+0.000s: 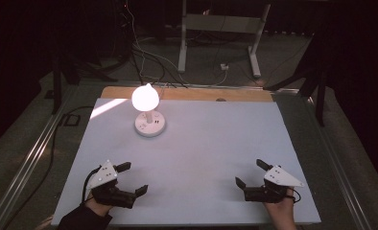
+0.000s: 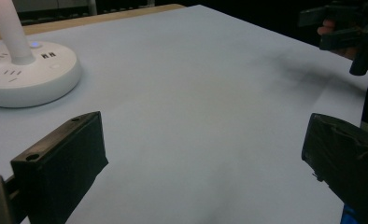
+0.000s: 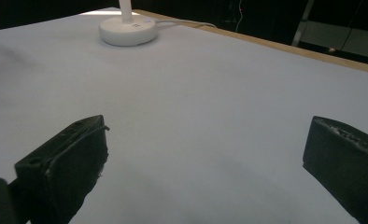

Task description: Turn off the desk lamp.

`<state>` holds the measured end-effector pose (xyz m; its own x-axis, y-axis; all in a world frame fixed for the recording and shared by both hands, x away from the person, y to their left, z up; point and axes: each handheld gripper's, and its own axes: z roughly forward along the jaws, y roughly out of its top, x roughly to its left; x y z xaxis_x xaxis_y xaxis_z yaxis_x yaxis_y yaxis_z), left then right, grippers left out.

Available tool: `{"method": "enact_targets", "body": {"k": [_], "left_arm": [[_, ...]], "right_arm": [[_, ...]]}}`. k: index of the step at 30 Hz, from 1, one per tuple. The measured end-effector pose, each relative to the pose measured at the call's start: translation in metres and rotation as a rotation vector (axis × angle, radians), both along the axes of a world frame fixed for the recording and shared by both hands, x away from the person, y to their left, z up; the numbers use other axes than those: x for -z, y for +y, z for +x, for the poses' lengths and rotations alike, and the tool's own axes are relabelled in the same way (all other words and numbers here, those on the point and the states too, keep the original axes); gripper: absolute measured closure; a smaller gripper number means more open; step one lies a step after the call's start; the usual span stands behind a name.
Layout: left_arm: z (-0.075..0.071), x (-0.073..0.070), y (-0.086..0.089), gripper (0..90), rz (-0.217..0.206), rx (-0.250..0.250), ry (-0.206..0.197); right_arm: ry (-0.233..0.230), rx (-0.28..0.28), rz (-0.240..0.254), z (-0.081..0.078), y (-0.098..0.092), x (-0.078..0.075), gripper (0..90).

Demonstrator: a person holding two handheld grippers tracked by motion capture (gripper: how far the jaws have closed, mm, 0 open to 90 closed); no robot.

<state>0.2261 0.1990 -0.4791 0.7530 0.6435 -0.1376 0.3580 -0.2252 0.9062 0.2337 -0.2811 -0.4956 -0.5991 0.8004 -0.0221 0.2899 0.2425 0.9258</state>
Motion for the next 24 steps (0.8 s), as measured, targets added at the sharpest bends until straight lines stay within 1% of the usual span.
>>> {"method": "enact_targets", "body": {"k": [1, 4, 7, 11, 12, 13, 16, 18, 20, 21, 24], "left_arm": [[0.002, -0.001, -0.001, 0.5, 0.004, 0.012, 0.004], [0.004, -0.002, -0.003, 0.5, 0.004, 0.011, 0.007], [0.008, -0.005, -0.008, 0.5, 0.015, 0.027, 0.005], [0.011, -0.007, -0.012, 0.5, 0.027, 0.022, 0.001], [0.014, -0.008, -0.013, 0.5, 0.029, 0.014, -0.005], [0.016, -0.008, -0.013, 0.5, 0.028, 0.013, -0.003], [0.021, -0.008, -0.013, 0.5, 0.027, -0.013, -0.004], [0.024, -0.009, -0.014, 0.5, 0.040, -0.038, -0.009], [0.025, -0.010, -0.014, 0.5, 0.034, -0.042, -0.011], [0.029, -0.012, -0.015, 0.5, 0.033, -0.061, -0.011], [0.033, -0.015, -0.016, 0.5, 0.034, -0.070, -0.006]], "right_arm": [[0.001, -0.002, 0.000, 0.000, 0.000, 0.000, 0.0], [-0.001, 0.002, 0.004, 0.000, 0.000, 0.000, 0.0], [-0.004, 0.003, 0.004, 0.000, 0.000, 0.000, 0.0], [-0.004, 0.004, 0.006, 0.000, -0.001, 0.000, 0.0], [-0.005, 0.004, 0.006, 0.000, -0.001, 0.000, 0.0], [-0.004, 0.004, 0.005, 0.000, -0.001, 0.000, 0.0], [-0.004, 0.006, 0.006, 0.000, -0.001, 0.000, 0.0], [-0.007, 0.005, 0.005, 0.000, 0.000, -0.001, 0.0], [-0.007, 0.005, 0.005, 0.000, -0.001, -0.001, 0.0], [-0.007, 0.005, 0.006, 0.000, 0.000, -0.001, 0.0], [-0.010, 0.002, 0.002, -0.001, 0.000, -0.001, 0.0]]}}
